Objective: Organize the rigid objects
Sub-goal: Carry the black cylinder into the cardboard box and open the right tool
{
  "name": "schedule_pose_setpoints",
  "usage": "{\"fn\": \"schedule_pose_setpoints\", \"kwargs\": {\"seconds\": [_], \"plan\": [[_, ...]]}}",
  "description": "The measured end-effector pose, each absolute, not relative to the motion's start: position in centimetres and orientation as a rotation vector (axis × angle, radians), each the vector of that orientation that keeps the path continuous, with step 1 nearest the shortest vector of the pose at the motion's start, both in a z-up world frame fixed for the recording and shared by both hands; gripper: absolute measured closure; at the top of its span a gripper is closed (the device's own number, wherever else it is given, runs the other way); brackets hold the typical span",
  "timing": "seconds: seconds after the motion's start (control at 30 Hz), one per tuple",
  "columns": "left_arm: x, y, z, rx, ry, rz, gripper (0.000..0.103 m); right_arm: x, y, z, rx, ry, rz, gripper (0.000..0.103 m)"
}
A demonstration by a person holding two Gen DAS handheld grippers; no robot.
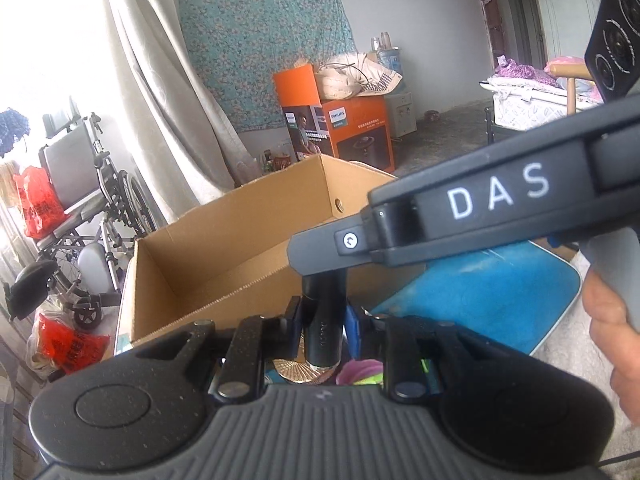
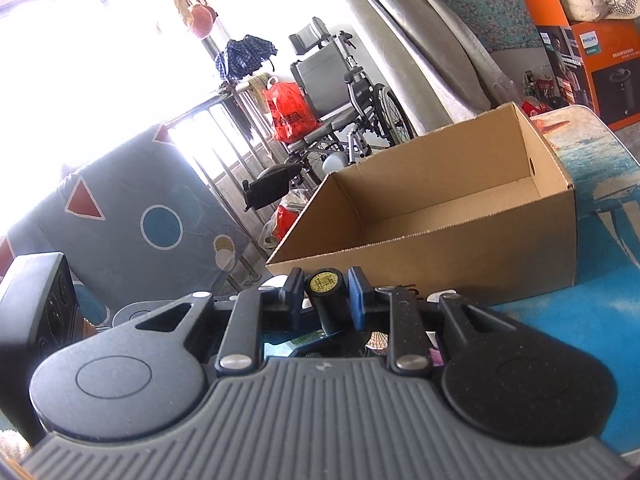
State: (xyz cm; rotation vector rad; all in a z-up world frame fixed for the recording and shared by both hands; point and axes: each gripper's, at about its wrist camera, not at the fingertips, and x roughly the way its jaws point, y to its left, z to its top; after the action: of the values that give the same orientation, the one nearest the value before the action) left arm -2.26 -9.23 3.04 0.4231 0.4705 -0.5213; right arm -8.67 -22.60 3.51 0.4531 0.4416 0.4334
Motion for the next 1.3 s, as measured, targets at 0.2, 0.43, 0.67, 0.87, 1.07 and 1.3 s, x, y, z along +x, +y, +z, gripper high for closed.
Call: {"fn": "schedule_pose_setpoints", "kwargs": {"seconds": [0.2,0.43,0.67,0.87,1.07,1.3], "plan": [[-0.5,-9.0,7.2,0.377,0.442,-0.45,0.08,-6.5,-22.2,9.0,0.403,0.366,0.513,0.081],[6.2,-7.9,9.9,0.326,0.558,-0.385,0.08,1.8,-22.0,13.3,0.421,0.474,0.577,0.081],[16.5,-6.2,8.1,0.258,0.8,-0.362,0.08,14.2,-21.3,11.7,0.484,0.763,0.577,0.081],[22.2,-6.0,4.3,0.258,0.968,-0.337,0.08,22.7,-20.1,5.6,0.571,1.015,0.546,0.081],[23.9,-7.0,2.2,0.342,1.012,-0.312,0.077,27.3,-18.9,0.9,0.59,1.185,0.539,0.081],[24.5,-7.0,1.3,0.363,1.04,-0.296,0.069,30.8,-17.1,-3.6,0.576,1.274,0.526,0.08]]}}
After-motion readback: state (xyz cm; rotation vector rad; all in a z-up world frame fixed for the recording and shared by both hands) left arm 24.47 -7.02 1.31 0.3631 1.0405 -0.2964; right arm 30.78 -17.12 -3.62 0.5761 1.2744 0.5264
